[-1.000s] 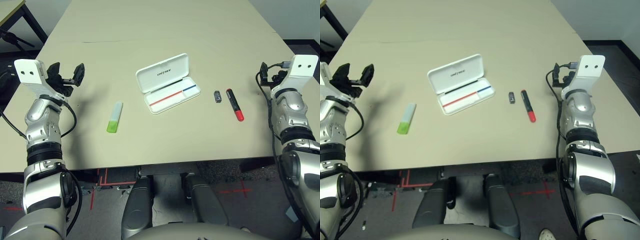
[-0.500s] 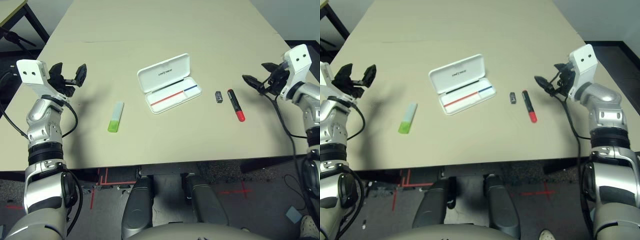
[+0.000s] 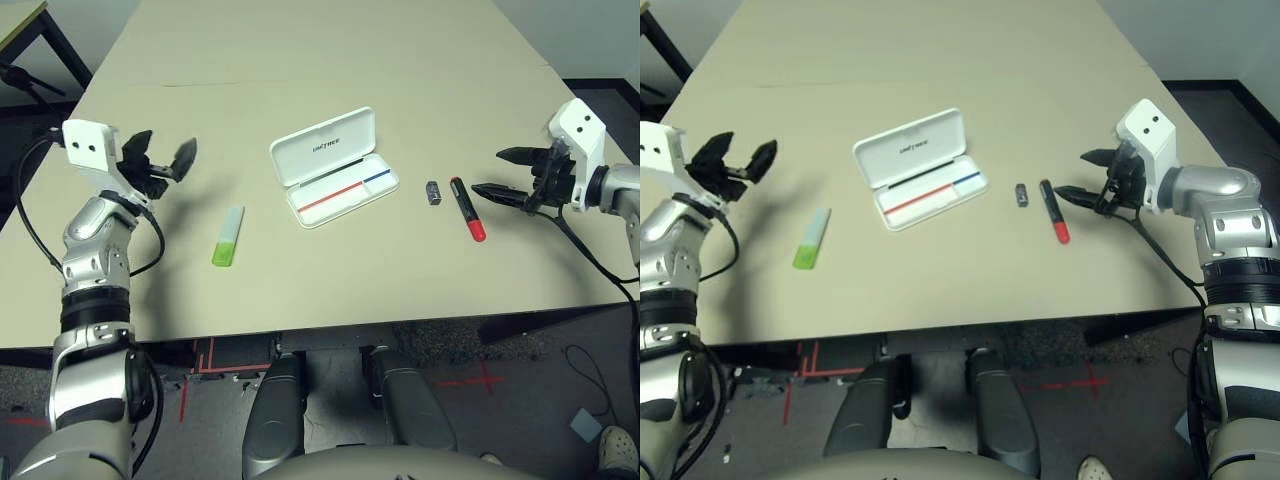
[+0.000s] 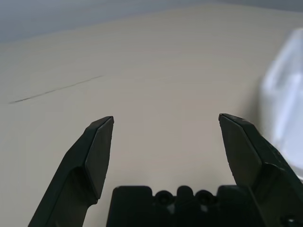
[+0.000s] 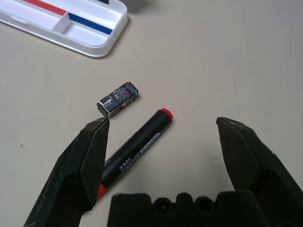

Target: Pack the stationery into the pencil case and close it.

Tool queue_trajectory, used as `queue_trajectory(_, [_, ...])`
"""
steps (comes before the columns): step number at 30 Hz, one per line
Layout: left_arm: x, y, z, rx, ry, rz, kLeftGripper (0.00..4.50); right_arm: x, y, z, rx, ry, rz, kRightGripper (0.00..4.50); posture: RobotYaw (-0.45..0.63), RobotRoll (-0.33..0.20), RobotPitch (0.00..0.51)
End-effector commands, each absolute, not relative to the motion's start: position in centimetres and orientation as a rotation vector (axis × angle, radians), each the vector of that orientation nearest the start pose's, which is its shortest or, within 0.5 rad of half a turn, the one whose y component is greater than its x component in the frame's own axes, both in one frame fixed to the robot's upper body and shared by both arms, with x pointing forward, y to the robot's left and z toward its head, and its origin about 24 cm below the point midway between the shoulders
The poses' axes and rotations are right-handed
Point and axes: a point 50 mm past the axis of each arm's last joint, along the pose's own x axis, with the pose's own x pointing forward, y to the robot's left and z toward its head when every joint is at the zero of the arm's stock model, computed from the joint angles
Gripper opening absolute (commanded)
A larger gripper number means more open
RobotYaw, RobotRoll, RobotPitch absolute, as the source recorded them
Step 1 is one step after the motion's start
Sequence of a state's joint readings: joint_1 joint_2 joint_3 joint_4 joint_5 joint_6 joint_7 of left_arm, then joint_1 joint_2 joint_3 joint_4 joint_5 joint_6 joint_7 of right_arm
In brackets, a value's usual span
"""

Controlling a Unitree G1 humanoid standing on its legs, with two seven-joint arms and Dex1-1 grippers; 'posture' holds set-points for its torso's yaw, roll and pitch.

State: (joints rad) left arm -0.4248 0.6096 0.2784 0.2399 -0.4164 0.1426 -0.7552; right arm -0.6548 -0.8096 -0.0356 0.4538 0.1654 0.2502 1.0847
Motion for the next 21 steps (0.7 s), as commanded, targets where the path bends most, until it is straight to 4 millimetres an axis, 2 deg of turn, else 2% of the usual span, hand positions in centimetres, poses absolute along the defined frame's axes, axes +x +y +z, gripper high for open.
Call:
queue_trajectory(1, [29.3, 25.9, 17.9, 0.152, -0.154, -0.642, 4.47, 32.9, -28.0, 17.1, -0.458, 0.277, 0.751, 4.50, -0.03, 0.000, 0.187])
queue_trajectory(5, [27.9, 23.5, 18.8, 0.180, -0.102, -0.805, 4.47, 33.0, -28.0, 16.4, -0.468, 0.303, 0.756, 4.50, -0.02, 0.000, 0.187])
queue_trajectory(10, [26.8, 20.0, 18.2, 0.286, 0.042, -0.993, 4.47, 33.2, -27.8, 16.0, -0.472, 0.314, 0.763, 4.50, -0.01, 0.000, 0.185])
queue_trajectory(15, [26.8, 17.5, 17.3, 0.322, 0.120, -1.083, 4.47, 33.3, -27.6, 15.9, -0.488, 0.322, 0.772, 4.50, -0.02, 0.000, 0.184])
queue_trajectory(21, [28.0, 16.4, 16.2, 0.381, 0.176, -1.100, 4.47, 33.2, -27.5, 15.9, -0.500, 0.330, 0.777, 4.50, -0.03, 0.000, 0.184])
